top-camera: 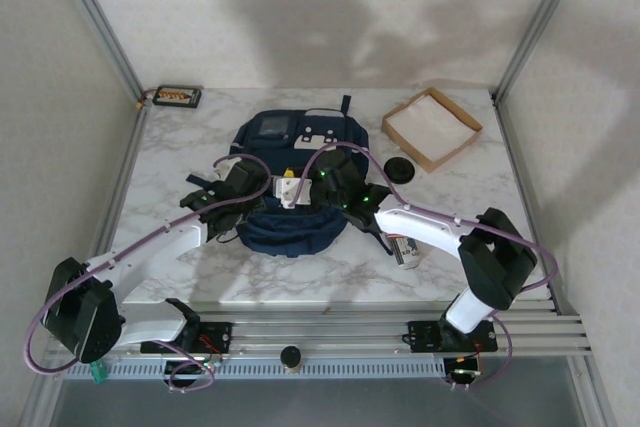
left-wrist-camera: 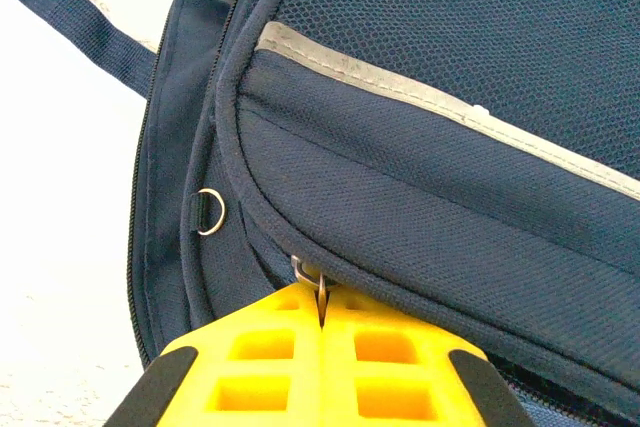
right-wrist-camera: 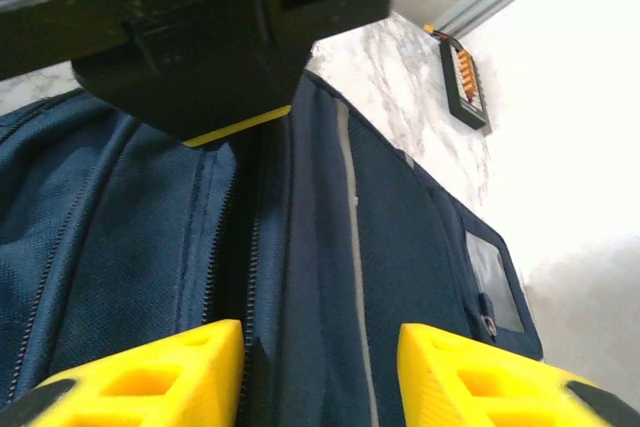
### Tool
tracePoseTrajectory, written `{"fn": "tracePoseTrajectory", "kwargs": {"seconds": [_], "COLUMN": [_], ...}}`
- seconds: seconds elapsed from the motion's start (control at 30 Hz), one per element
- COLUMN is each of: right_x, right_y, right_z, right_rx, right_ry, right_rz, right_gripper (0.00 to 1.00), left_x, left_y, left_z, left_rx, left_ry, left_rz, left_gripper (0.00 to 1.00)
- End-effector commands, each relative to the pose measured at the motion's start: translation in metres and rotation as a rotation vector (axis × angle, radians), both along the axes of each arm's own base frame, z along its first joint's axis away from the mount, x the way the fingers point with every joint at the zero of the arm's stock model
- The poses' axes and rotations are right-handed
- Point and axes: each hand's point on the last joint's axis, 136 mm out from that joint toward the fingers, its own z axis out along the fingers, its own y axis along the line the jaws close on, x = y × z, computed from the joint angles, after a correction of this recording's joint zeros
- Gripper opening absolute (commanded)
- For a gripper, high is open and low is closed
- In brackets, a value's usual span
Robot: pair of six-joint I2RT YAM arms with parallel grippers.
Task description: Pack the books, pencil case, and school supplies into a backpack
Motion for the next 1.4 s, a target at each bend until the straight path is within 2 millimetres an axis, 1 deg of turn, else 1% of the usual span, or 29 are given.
{"fn": "tracePoseTrajectory", "kwargs": {"seconds": [0.0, 0.07, 0.17, 0.23, 0.27, 0.3, 0.37, 0.4, 0.47, 0.53, 0.6, 0.7, 0.77, 0.8, 0.83, 0.9, 0.97, 1.07, 1.13, 1.17, 1.2, 1.23, 1.3, 1.37], "right_x": [0.005, 0.01, 0.024, 0.028, 0.027, 0.025, 0.015, 0.012, 0.007, -0.003, -0.01, -0.015, -0.017, -0.018, -0.02, -0.021, -0.018, -0.01, -0.002, -0.003, -0.004, -0.006, -0.008, -0.008], "right_y": [0.004, 0.005, 0.008, 0.007, 0.007, 0.006, 0.005, 0.003, -0.001, -0.004, -0.01, -0.023, -0.032, -0.037, -0.042, -0.052, -0.066, -0.084, -0.097, -0.099, -0.098, -0.096, -0.095, -0.094], "right_z": [-0.008, -0.012, -0.006, -0.001, 0.002, 0.006, 0.011, 0.012, 0.014, 0.015, 0.017, 0.019, 0.018, 0.019, 0.023, 0.029, 0.035, 0.037, 0.044, 0.047, 0.049, 0.051, 0.05, 0.046], "right_rx": [-0.02, -0.036, -0.03, -0.028, -0.023, -0.016, -0.008, -0.01, -0.02, -0.029, -0.015, -0.002, -0.011, -0.009, 0.002, 0.034, 0.063, 0.061, 0.087, 0.101, 0.108, 0.117, 0.129, 0.124], "right_ry": [-0.012, -0.037, -0.068, -0.1, -0.105, -0.106, -0.102, -0.102, -0.094, -0.065, -0.058, -0.056, -0.05, -0.047, -0.038, -0.03, -0.029, -0.031, -0.039, -0.04, -0.041, -0.035, -0.026, -0.02], "right_rz": [-0.01, -0.015, -0.067, -0.082, -0.08, -0.071, -0.029, -0.019, -0.006, 0.023, 0.044, 0.055, 0.053, 0.05, 0.052, 0.05, 0.037, -0.004, -0.028, -0.019, -0.008, 0.002, 0.013, 0.013], "right_gripper": [0.41, 0.4, 0.3, 0.21, 0.16, 0.14, 0.07, 0.05, 0.0, 0.0, 0.0, 0.0, 0.0, 0.0, 0.0, 0.0, 0.0, 0.0, 0.0, 0.0, 0.0, 0.0, 0.0, 0.0], "left_x": [0.005, 0.006, 0.007, 0.007, 0.006, 0.006, 0.006, 0.006, 0.004, 0.003, 0.004, 0.008, 0.011, 0.013, 0.019, 0.029, 0.035, 0.032, 0.026, 0.023, 0.022, 0.024, 0.032, 0.044], "left_y": [0.005, 0.006, 0.007, 0.009, 0.011, 0.013, 0.021, 0.027, 0.046, 0.064, 0.075, 0.091, 0.103, 0.106, 0.106, 0.1, 0.089, 0.07, 0.054, 0.054, 0.06, 0.073, 0.091, 0.102], "left_z": [0.009, 0.008, 0.007, 0.007, 0.006, 0.006, 0.004, 0.003, 0.004, 0.004, 0.003, 0.004, 0.007, 0.01, 0.013, 0.016, 0.013, 0.005, 0.006, 0.007, 0.006, 0.006, 0.0, 0.0], "left_rx": [-0.002, 0.001, 0.005, 0.008, 0.014, 0.02, 0.043, 0.057, 0.094, 0.107, 0.077, 0.039, 0.05, 0.046, 0.038, 0.01, -0.011, -0.029, -0.031, -0.019, -0.004, 0.025, 0.053, 0.072], "left_ry": [-0.04, -0.038, -0.035, -0.035, -0.034, -0.032, -0.024, -0.022, -0.022, -0.027, -0.038, -0.064, -0.078, -0.091, -0.115, -0.153, -0.142, -0.114, -0.13, -0.136, -0.138, -0.139, -0.118, -0.121], "left_rz": [0.012, 0.014, 0.02, 0.024, 0.03, 0.036, 0.064, 0.088, 0.167, 0.237, 0.278, 0.328, 0.367, 0.376, 0.365, 0.314, 0.258, 0.17, 0.107, 0.112, 0.146, 0.2, 0.279, 0.326], "left_gripper": [0.0, 0.0, 0.0, 0.0, 0.0, 0.0, 0.0, 0.0, 0.0, 0.0, 0.0, 0.0, 0.0, 0.0, 0.0, 0.0, 0.0, 0.0, 0.0, 0.0, 0.0, 0.0, 0.0, 0.0]}}
